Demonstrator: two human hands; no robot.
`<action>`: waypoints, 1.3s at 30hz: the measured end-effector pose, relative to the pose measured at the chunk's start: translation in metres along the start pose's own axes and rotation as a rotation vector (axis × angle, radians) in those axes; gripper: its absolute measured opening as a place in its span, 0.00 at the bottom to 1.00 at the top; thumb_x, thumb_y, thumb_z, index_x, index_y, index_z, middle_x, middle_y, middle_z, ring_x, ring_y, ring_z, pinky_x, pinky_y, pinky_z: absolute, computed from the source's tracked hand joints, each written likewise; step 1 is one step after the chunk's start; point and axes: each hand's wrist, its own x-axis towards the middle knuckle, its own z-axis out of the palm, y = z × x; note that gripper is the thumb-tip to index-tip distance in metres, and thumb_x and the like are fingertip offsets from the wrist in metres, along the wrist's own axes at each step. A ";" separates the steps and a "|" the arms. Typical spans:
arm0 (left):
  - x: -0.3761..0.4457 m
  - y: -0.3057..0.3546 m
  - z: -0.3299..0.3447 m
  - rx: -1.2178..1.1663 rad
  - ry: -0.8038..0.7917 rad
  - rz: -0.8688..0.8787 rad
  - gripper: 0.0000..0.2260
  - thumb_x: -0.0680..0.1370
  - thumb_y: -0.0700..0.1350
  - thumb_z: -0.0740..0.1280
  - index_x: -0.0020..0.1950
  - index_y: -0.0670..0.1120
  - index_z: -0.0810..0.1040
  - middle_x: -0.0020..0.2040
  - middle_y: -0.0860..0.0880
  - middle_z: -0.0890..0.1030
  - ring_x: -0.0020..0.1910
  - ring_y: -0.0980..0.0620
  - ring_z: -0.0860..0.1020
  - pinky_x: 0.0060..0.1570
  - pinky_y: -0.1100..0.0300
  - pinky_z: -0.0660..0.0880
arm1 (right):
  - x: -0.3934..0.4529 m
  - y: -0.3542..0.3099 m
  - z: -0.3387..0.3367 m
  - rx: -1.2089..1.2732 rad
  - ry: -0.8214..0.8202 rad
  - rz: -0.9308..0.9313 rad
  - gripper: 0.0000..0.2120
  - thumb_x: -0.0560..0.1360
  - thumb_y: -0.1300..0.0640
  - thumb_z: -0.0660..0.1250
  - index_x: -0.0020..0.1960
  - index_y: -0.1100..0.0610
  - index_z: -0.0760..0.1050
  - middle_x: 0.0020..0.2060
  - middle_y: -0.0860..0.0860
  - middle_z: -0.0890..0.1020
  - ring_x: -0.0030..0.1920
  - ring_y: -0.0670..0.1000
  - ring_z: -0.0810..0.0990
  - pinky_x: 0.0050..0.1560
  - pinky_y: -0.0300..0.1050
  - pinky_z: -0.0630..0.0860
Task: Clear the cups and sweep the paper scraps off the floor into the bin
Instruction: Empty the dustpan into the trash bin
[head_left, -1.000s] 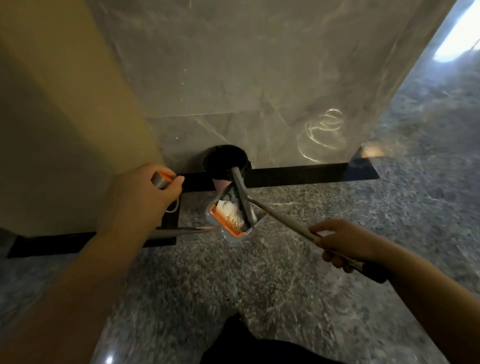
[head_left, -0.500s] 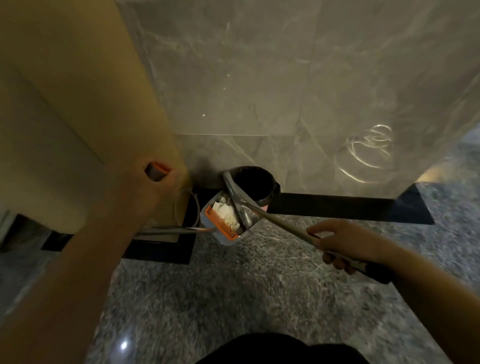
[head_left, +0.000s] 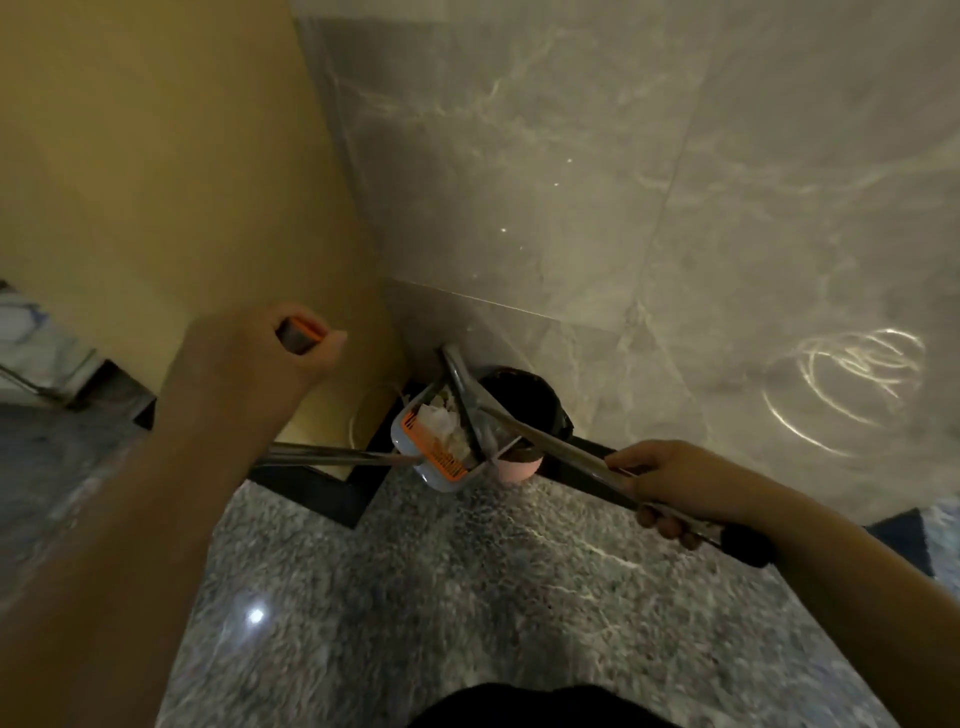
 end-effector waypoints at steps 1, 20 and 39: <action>0.000 0.009 0.006 0.000 0.011 -0.014 0.06 0.76 0.53 0.71 0.44 0.53 0.78 0.35 0.56 0.75 0.35 0.53 0.74 0.34 0.60 0.66 | 0.003 0.001 -0.014 -0.015 -0.009 -0.008 0.11 0.80 0.61 0.60 0.57 0.47 0.72 0.32 0.58 0.76 0.23 0.49 0.70 0.24 0.39 0.67; 0.117 0.134 0.081 0.177 -0.043 -0.112 0.08 0.75 0.57 0.70 0.43 0.54 0.79 0.38 0.56 0.77 0.37 0.58 0.73 0.35 0.59 0.72 | 0.105 -0.014 -0.188 -0.066 -0.184 -0.038 0.12 0.80 0.62 0.59 0.51 0.45 0.73 0.35 0.57 0.77 0.23 0.47 0.71 0.23 0.39 0.69; 0.129 0.302 0.192 0.438 -0.006 -0.201 0.09 0.74 0.55 0.72 0.47 0.51 0.83 0.37 0.48 0.83 0.34 0.49 0.77 0.34 0.55 0.78 | 0.214 0.017 -0.348 -0.211 -0.417 -0.142 0.17 0.79 0.63 0.59 0.67 0.56 0.68 0.30 0.56 0.75 0.21 0.47 0.70 0.22 0.38 0.68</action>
